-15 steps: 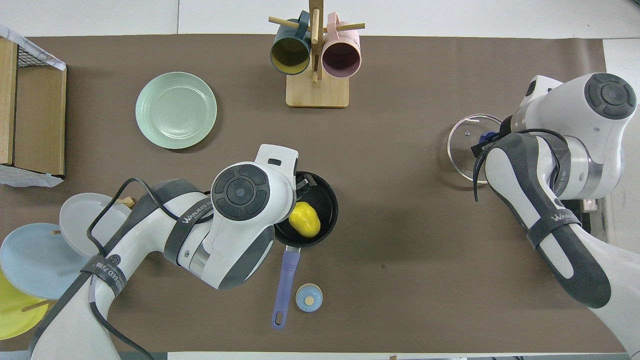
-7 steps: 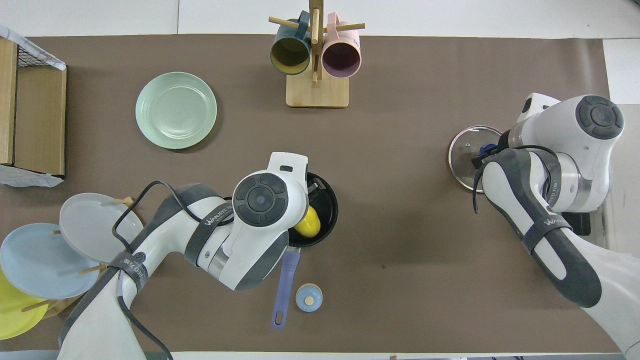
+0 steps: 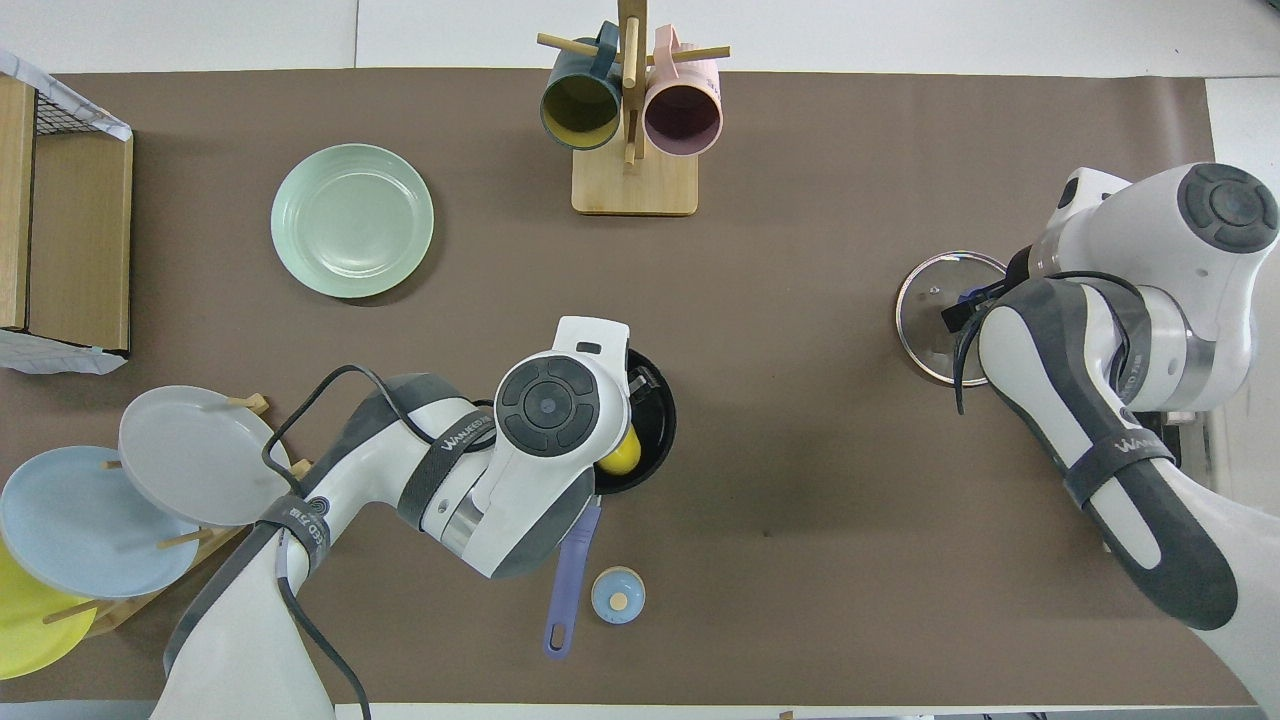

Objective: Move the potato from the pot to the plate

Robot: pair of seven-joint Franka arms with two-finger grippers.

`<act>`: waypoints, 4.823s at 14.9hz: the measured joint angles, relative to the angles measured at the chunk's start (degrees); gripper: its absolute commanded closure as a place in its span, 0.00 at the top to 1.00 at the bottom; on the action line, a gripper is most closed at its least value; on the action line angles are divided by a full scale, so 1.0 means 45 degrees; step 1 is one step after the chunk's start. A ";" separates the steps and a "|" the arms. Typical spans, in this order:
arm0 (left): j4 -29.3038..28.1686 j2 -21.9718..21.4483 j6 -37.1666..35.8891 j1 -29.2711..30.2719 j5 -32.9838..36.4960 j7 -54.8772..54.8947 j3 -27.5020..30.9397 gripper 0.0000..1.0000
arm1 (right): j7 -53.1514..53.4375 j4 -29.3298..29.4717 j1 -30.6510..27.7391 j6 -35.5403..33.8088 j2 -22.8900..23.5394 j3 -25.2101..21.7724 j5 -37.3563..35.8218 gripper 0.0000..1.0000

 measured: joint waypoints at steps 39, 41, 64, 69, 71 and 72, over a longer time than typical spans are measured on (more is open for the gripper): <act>0.5143 0.0113 -0.5404 0.5434 -0.0002 1.0163 0.0514 0.00 | 0.4813 0.4960 -0.2071 -0.9164 -0.2454 0.1163 -0.0838 1.00; 0.5874 0.0961 -0.5320 0.5982 -0.0002 1.1512 0.0511 0.00 | 0.4813 0.4959 -0.2291 -0.9163 -0.2454 0.1524 -0.0890 1.00; 0.7216 0.4199 -0.2060 0.6948 0.0312 1.4275 0.0481 1.00 | 0.4815 0.5331 -0.2383 -0.9936 -0.2574 0.1752 -0.1370 1.00; 0.7517 0.1948 -0.4682 0.7098 0.0312 1.4275 0.0490 1.00 | 0.5477 0.5334 -0.2398 -0.9503 -0.2581 0.1368 -0.1007 1.00; 0.7523 0.0940 -0.5726 0.7120 0.0312 1.4275 0.0492 1.00 | 0.5490 0.5335 -0.2405 -0.9503 -0.2594 0.1303 -0.0953 1.00; 0.7524 0.0466 -0.6188 0.7157 0.0312 1.4275 0.0493 1.00 | 0.5502 0.5338 -0.2405 -0.9501 -0.2605 0.1306 -0.0908 1.00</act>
